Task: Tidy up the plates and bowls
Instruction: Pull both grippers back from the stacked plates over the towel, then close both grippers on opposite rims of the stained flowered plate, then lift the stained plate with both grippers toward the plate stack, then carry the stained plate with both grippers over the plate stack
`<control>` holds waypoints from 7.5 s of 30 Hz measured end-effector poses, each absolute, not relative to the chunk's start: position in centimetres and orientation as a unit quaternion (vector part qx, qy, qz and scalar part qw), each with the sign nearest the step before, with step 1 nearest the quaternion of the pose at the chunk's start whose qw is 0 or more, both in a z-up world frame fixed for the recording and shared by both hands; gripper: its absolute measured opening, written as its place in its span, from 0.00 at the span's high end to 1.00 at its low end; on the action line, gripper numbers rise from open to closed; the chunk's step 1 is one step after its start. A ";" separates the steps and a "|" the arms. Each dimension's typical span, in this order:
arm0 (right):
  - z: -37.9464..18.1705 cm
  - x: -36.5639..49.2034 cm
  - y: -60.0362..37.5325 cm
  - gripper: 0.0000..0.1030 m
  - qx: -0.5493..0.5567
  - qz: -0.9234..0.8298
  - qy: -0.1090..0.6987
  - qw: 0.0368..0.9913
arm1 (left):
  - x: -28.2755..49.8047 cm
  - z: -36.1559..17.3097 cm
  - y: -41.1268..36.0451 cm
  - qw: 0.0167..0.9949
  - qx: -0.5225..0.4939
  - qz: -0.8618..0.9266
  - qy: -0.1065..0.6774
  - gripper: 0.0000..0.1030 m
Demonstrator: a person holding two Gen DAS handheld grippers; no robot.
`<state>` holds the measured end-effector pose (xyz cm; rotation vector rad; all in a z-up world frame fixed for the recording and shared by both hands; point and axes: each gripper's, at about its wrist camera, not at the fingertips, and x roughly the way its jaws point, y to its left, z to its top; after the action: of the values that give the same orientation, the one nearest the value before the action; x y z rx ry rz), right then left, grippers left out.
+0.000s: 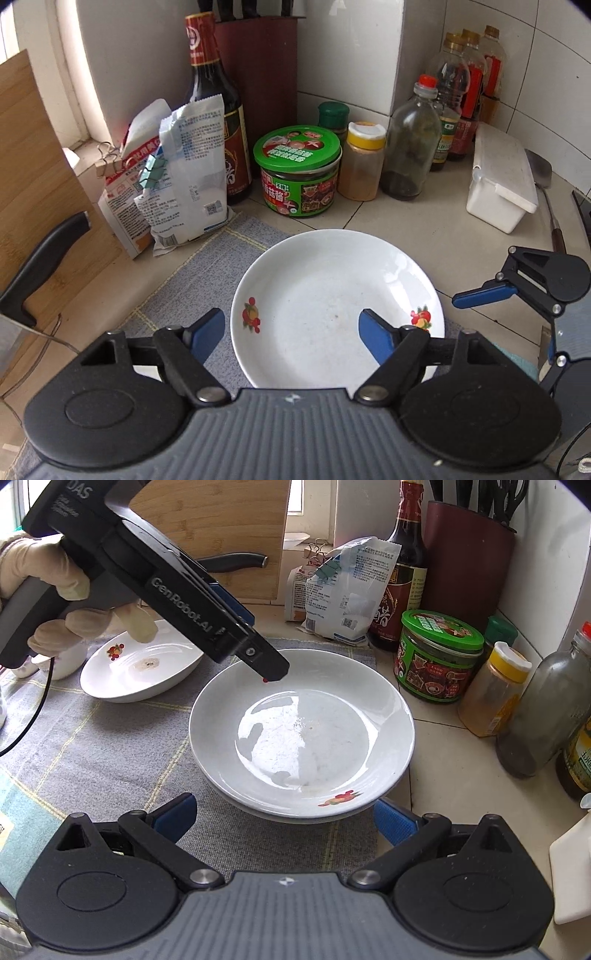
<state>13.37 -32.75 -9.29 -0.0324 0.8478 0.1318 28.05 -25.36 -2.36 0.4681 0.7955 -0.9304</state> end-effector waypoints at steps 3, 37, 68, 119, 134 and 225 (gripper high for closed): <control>-9.3 13.0 -32.5 0.00 -0.016 0.063 0.406 0.911 | 26.3 -1.8 -23.9 0.806 0.212 -0.419 0.362 0.19; -7.7 13.5 -22.8 0.00 -0.060 0.089 0.406 0.908 | 23.7 -10.9 -8.9 0.869 0.128 -0.233 0.418 0.14; -7.7 26.7 -20.7 0.00 -0.076 0.186 0.423 0.884 | 26.8 -12.3 -8.7 0.896 0.095 -0.221 0.374 0.00; -11.8 43.3 -19.8 0.00 -0.050 0.399 0.548 0.733 | 25.7 -12.2 -7.8 0.891 0.112 -0.290 0.329 0.00; -11.8 43.8 -19.7 0.00 -0.042 0.402 0.555 0.727 | 25.4 -11.7 -8.0 0.892 0.122 -0.284 0.328 0.03; -8.0 28.1 -35.9 0.00 0.049 0.258 0.528 0.808 | 19.8 -6.2 -18.8 0.815 0.176 -0.455 0.312 0.04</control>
<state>28.15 -35.94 -8.02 0.1058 1.1292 0.5512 19.77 -18.78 -6.19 0.3755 0.6656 -0.9702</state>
